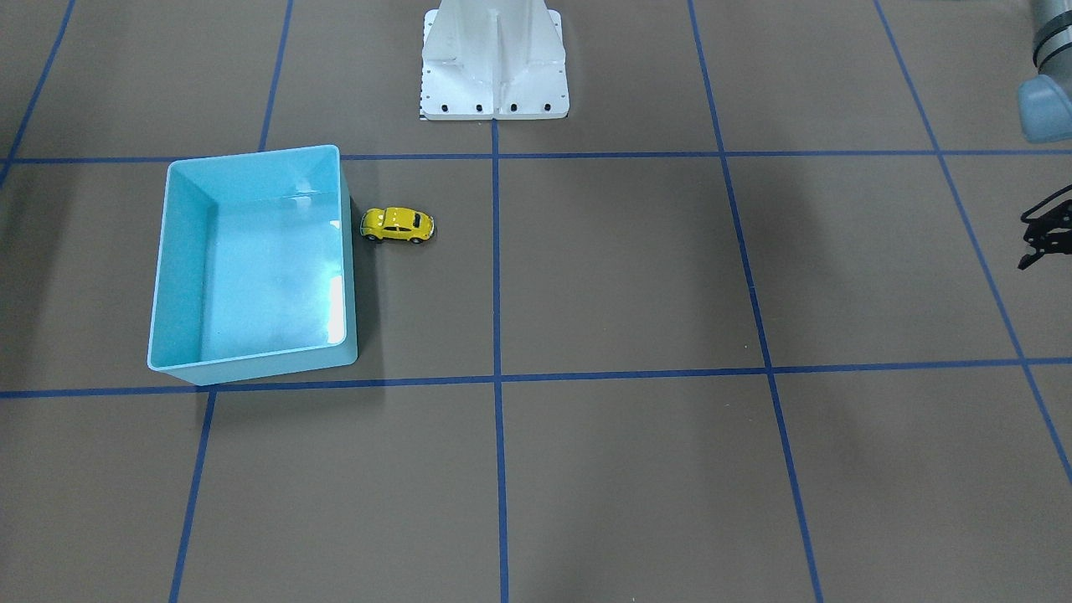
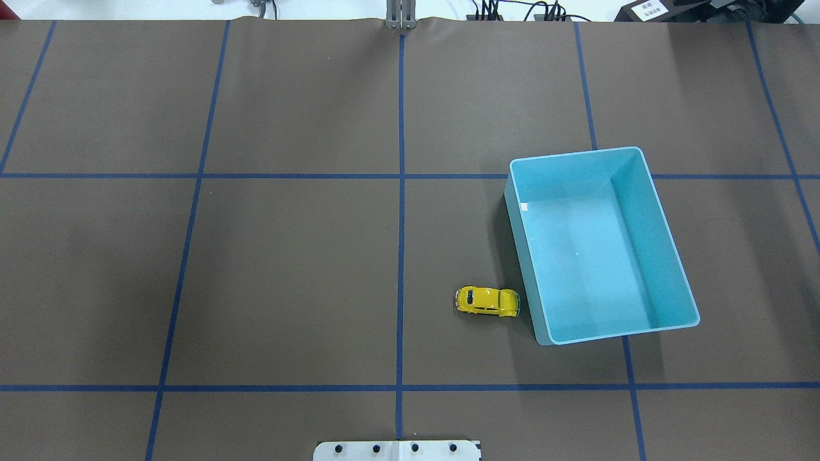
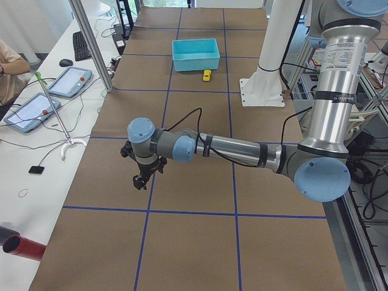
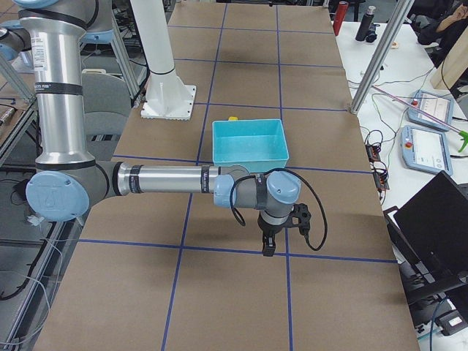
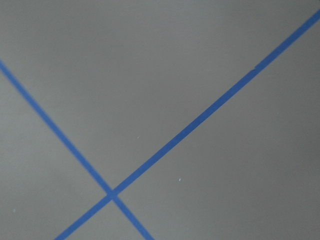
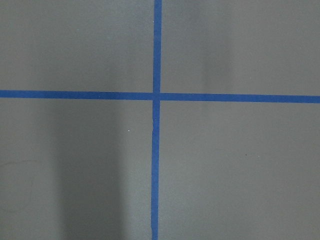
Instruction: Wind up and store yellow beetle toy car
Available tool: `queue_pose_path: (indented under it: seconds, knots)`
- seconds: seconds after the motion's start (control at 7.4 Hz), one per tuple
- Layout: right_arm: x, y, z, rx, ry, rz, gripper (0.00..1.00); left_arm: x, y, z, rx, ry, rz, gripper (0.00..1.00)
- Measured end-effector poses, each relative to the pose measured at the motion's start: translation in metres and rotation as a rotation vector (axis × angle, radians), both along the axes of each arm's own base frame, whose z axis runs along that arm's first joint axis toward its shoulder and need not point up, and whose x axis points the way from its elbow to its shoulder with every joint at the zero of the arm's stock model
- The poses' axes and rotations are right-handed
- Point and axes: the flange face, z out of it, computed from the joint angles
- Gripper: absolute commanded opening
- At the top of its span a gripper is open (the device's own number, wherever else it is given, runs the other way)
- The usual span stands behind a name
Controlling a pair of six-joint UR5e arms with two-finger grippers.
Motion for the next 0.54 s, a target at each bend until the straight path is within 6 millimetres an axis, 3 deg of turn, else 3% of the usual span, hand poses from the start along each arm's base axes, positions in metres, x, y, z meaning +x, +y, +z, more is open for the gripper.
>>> queue_pose_path:
  seconds: [0.27, 0.54]
  knots:
    - [-0.003, -0.013, -0.048, 0.073, -0.04, 0.001, 1.0, -0.037, 0.009, 0.011, -0.117, 0.016, -0.122, 1.0]
    - [-0.011, -0.015, -0.093, 0.127, -0.064, -0.013, 1.0, -0.067, 0.033, 0.035, -0.273, 0.05, -0.28, 1.0]
